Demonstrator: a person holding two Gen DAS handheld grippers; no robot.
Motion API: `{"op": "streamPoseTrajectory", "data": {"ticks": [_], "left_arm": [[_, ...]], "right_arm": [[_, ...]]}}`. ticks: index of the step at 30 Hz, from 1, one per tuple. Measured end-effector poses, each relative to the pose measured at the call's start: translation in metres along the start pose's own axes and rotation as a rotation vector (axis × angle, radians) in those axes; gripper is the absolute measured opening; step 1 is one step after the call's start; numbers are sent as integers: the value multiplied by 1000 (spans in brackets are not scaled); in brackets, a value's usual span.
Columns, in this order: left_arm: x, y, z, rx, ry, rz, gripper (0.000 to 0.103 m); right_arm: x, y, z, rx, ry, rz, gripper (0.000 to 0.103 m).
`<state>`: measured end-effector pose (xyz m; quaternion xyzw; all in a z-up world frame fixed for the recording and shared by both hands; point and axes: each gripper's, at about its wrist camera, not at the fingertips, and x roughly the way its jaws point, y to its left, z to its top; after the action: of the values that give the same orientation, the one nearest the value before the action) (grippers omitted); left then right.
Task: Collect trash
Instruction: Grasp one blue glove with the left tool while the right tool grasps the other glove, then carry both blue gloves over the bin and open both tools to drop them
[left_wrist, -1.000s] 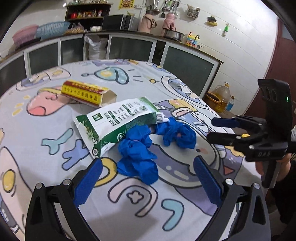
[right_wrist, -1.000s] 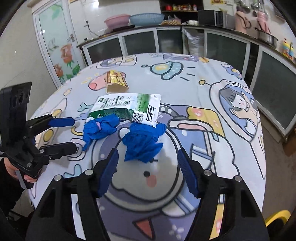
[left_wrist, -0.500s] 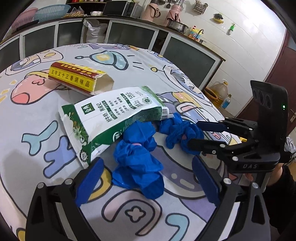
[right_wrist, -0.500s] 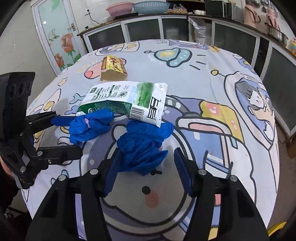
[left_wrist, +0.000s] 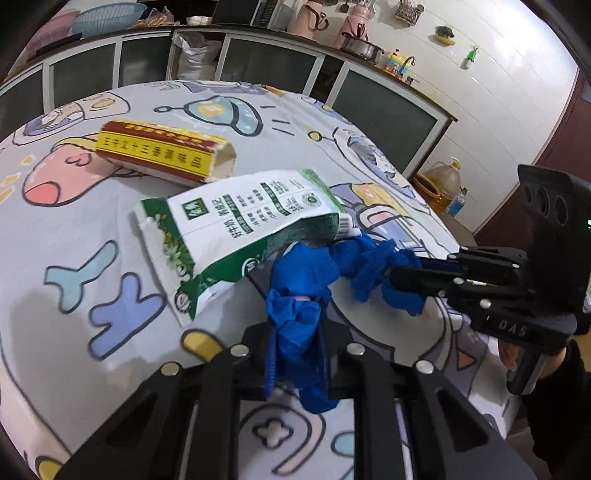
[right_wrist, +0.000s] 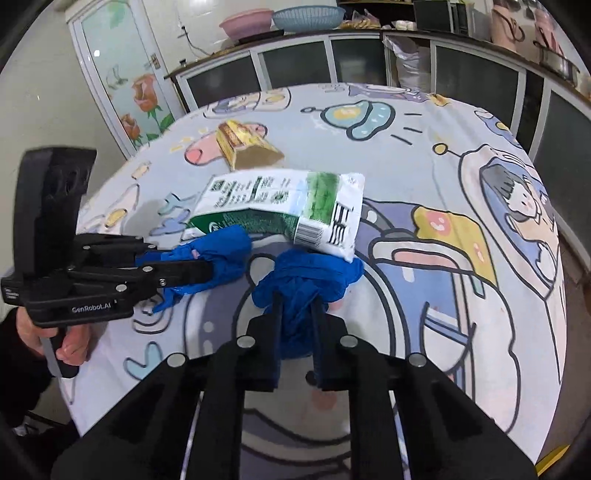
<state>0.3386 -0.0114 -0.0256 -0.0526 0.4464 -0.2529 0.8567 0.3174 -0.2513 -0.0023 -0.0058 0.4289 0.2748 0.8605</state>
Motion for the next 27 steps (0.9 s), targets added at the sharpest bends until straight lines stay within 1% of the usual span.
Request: {"op": "streamPoseTrajectory", "data": {"ticks": [4, 10, 14, 17, 22, 27], "left_arm": [[-24, 1, -4, -15, -24, -18, 16], [-63, -4, -19, 2, -66, 8, 16], [-87, -8, -30, 15, -93, 30, 16], [-104, -10, -39, 27, -110, 36, 16], [-116, -18, -51, 42, -115, 28, 16], [-117, -38, -61, 65, -119, 3, 16]], "right_arm": [[-21, -5, -2, 33, -28, 18, 13], [-62, -3, -13, 61, -82, 31, 13], [-94, 1, -26, 74, -124, 33, 13], [-114, 3, -36, 79, -150, 19, 13], [-142, 0, -60, 120, -178, -12, 13], [-162, -8, -85, 164, -197, -42, 13]]}}
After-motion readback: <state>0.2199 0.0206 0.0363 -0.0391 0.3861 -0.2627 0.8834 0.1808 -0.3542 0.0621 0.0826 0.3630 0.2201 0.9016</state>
